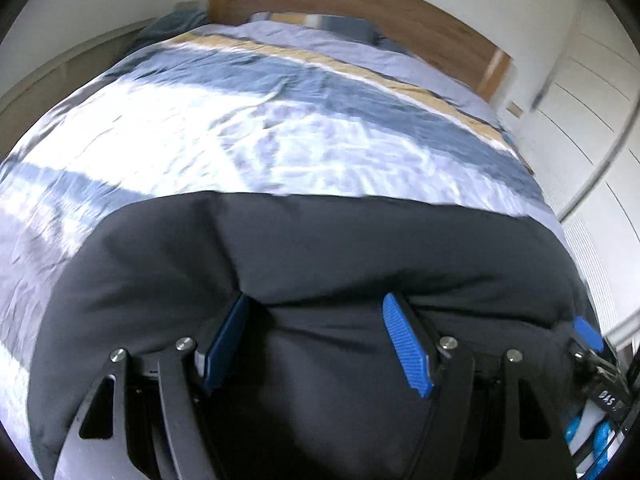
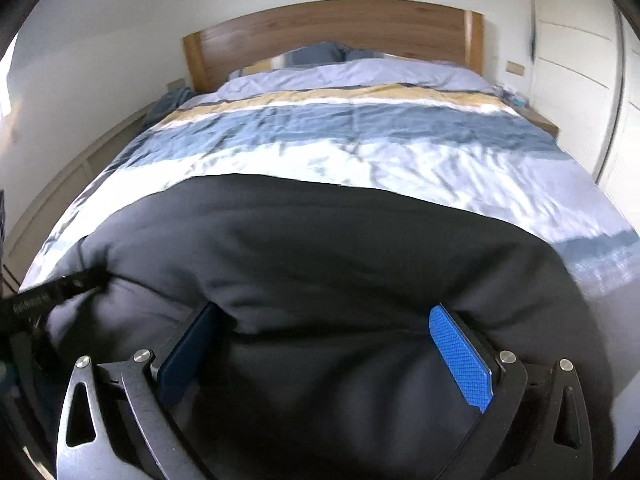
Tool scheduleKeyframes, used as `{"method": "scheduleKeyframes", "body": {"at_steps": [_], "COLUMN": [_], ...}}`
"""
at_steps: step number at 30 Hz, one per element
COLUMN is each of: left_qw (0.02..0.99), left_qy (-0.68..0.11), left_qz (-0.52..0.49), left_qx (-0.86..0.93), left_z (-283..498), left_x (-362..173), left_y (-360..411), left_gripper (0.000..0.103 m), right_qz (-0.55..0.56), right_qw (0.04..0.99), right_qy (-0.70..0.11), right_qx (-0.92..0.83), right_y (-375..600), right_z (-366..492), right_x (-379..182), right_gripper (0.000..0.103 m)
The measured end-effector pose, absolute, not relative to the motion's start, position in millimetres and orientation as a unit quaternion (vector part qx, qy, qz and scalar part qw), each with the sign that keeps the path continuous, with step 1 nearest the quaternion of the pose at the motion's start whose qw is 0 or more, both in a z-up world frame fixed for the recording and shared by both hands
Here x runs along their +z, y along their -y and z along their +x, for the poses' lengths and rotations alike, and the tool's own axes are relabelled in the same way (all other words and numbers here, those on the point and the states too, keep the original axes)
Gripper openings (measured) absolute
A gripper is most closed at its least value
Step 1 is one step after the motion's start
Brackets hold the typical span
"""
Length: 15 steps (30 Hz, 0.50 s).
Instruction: Fold large clothes
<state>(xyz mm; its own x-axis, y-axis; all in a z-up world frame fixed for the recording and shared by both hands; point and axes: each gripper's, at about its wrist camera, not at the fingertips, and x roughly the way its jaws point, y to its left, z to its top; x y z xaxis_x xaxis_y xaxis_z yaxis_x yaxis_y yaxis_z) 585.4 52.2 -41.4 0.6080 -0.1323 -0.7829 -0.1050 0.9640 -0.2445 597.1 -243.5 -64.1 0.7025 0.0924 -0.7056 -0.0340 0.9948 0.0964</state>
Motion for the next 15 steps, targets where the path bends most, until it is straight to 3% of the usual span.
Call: {"method": "scheduleKeyframes", "body": {"at_steps": [8, 15], "left_qw": [0.889, 0.910], "left_qy": [-0.435, -0.392], "left_qz": [-0.125, -0.126], "left_qx": [0.073, 0.042], "left_z": [553, 484], "left_x": [-29, -22], "left_y": [-83, -53], "left_gripper": [0.068, 0.068], "right_qz": [0.064, 0.012], "right_qw": [0.909, 0.948], "right_qy": [-0.404, -0.319], "right_qx": [-0.076, -0.006], "right_y": [332, 275], "right_z": [569, 497], "right_x": [-65, -32], "right_gripper": [0.103, 0.102]}}
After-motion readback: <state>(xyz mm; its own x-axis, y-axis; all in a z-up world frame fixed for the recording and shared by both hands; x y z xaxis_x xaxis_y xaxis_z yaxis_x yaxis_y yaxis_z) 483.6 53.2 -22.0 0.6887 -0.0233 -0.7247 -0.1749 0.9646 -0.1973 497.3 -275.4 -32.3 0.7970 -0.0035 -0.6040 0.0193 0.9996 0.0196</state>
